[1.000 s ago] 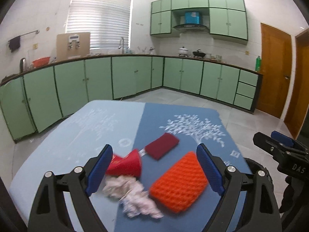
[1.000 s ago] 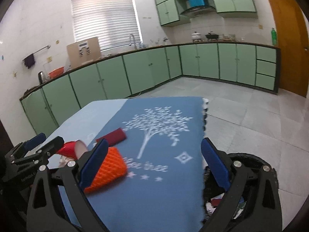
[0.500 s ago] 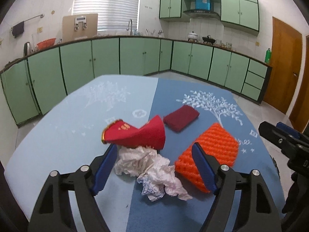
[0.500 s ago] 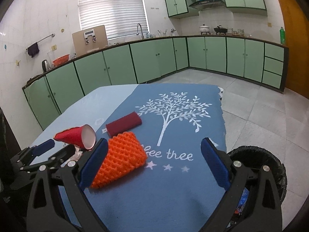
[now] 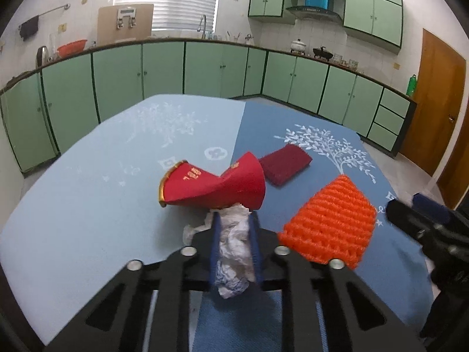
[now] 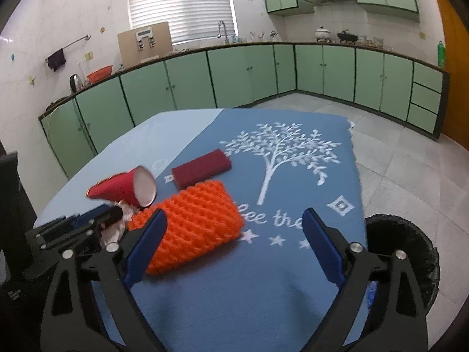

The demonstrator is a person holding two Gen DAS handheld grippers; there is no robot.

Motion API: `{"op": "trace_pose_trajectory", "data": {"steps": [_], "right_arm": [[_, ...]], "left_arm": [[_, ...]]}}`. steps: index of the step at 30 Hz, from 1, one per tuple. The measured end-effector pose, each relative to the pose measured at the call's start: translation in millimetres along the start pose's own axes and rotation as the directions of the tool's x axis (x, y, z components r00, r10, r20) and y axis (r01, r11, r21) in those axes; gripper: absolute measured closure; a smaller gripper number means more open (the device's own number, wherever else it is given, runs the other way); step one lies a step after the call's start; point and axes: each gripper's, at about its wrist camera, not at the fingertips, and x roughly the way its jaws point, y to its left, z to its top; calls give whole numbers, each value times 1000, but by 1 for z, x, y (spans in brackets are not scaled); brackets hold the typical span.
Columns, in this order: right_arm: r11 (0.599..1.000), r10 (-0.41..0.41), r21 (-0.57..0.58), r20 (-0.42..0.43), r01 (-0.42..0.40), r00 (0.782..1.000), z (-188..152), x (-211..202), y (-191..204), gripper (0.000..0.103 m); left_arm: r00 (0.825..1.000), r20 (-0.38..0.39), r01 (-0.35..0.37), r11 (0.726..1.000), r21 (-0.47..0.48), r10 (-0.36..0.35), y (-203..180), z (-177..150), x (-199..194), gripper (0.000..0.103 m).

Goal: Collect trash
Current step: 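Grasp the white tissue with the left gripper while the right gripper grasps the orange foam net, then carry the tissue and orange foam net over the black bin with both grippers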

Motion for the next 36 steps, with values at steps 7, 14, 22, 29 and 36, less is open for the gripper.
{"op": "trace_pose_trajectory", "data": {"steps": [7, 14, 22, 29, 36], "right_arm": [[1000, 2, 1, -67, -2, 998, -2, 16, 6, 17], [995, 103, 4, -135, -103, 986, -5, 28, 10, 64], [989, 149, 4, -77, -149, 986, -1, 7, 9, 82], [995, 102, -16, -10, -102, 995, 17, -20, -2, 82], [999, 37, -21, 62, -36, 997, 32, -50, -21, 82]], "left_arm": [[1000, 29, 8, 1000, -11, -8, 7, 6, -9, 96], [999, 32, 14, 1000, -6, -13, 7, 5, -9, 96], [997, 69, 37, 999, 10, -38, -1, 11, -22, 96], [991, 111, 76, 997, 29, -79, -17, 23, -38, 96], [979, 153, 131, 990, 58, -138, -37, 35, -54, 96]]}}
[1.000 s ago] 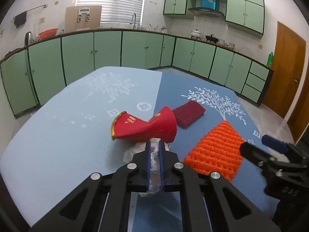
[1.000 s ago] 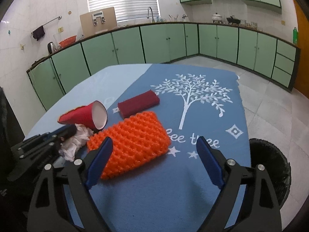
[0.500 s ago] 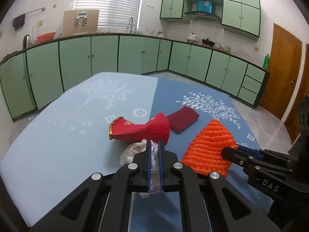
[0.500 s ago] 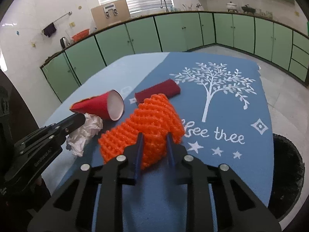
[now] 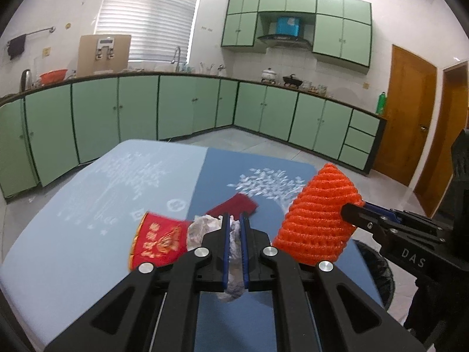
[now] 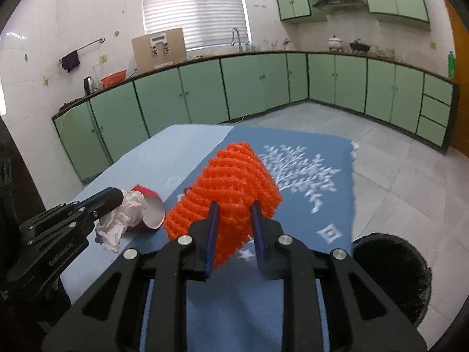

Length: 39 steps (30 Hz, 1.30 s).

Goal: Collect trash
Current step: 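Carry the tissue and orange foam net over the black bin with both grippers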

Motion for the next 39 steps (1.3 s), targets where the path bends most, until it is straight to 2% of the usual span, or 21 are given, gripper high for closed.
{"op": "trace_pose_trajectory", "data": {"steps": [18, 30, 39], "right_arm": [[988, -141, 69, 90, 135, 986, 10, -55, -69, 82], [958, -266, 138, 98, 252, 959, -2, -85, -131, 82], [918, -367, 188, 69, 350, 928, -23, -100, -186, 82]], "left_arm": [[987, 57, 148, 986, 78, -153, -73, 32, 6, 96], [959, 42, 271, 952, 143, -280, -145, 37, 27, 96], [925, 6, 373, 909, 184, -381, -207, 32, 52, 96]]}}
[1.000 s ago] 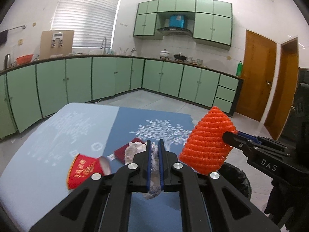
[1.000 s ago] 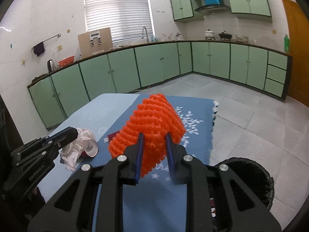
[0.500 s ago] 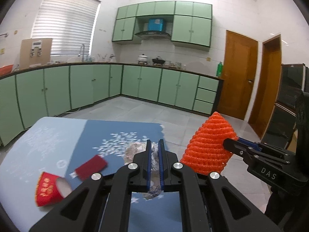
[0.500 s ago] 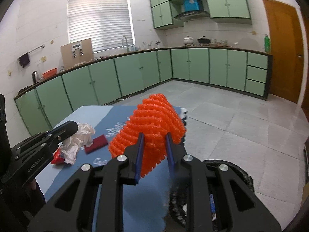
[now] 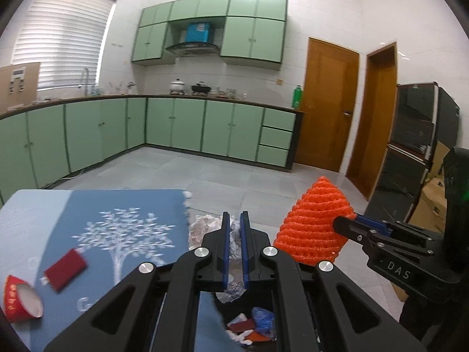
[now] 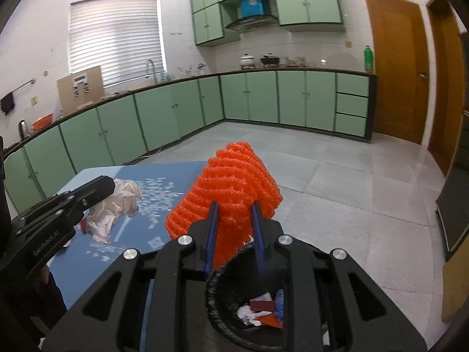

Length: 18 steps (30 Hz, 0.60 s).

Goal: Collect trash
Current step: 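Carry the tissue and orange foam net over the black bin with both grippers, then open both grippers to drop the tissue and foam net into the bin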

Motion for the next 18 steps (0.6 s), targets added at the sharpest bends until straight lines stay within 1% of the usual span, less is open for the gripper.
{"op": "trace_pose_trajectory", "data": {"steps": [3, 9, 14, 18], "right_arm": [[1000, -29, 11, -10, 29, 1000, -6, 2, -15, 82], [996, -83, 29, -39, 85, 996, -22, 13, -47, 82], [992, -108, 54, -75, 112, 991, -35, 29, -71, 82], [990, -114, 77, -97, 121, 989, -43, 42, -80, 82]], "left_arm": [[999, -10, 30, 999, 12, -30, -14, -3, 14, 96], [995, -61, 78, 997, 19, -76, -38, -15, 50, 96], [991, -97, 96, 995, 20, -94, -50, -21, 76, 96], [988, -119, 98, 995, 25, -94, -60, -27, 94, 96]]}}
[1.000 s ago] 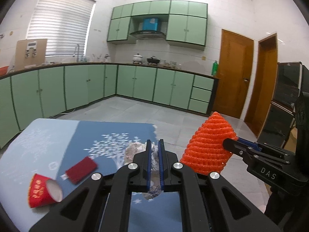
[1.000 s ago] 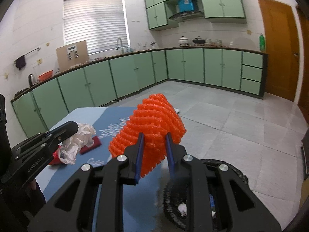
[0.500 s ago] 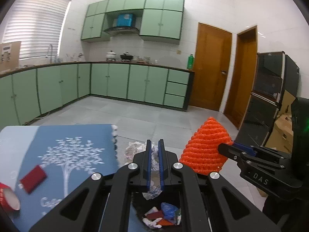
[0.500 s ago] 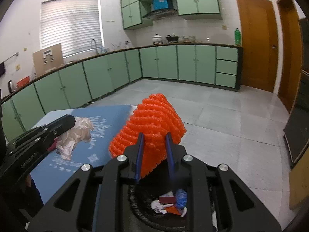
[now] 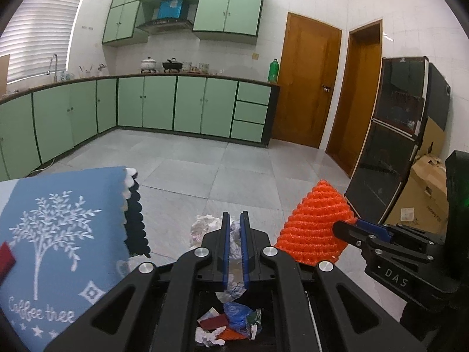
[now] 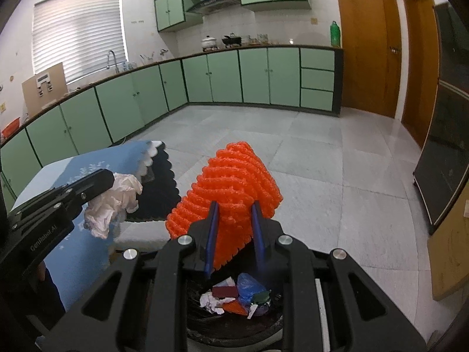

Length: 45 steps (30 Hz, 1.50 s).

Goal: Collect trash
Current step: 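Open both grippers to drop the tissue and foam net into the bin, then move both grippers back over the table toward the red paper and pad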

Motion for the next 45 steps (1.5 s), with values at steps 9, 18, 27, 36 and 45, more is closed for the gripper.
{"op": "trace_pose_trajectory", "data": {"steps": [9, 18, 27, 36, 45], "right_arm": [[999, -15, 28, -53, 16, 998, -6, 34, -15, 74], [997, -26, 77, -74, 32, 997, -9, 40, -26, 38], [996, -44, 80, 12, 43, 999, 5, 10, -10, 10], [998, 59, 28, 78, -61, 995, 21, -12, 55, 9], [979, 199, -43, 55, -197, 978, 20, -10, 147, 8]], "left_arm": [[999, -45, -12, 1000, 15, 13, -7, -1, 34, 95], [998, -65, -13, 1000, -5, 13, -3, 1, 42, 64], [998, -1, -63, 996, -55, 63, 23, 19, 3, 34], [970, 62, -228, 971, -74, 233, 81, 18, -76, 25], [896, 56, -433, 894, -116, 441, 155, -6, -146, 22]]}}
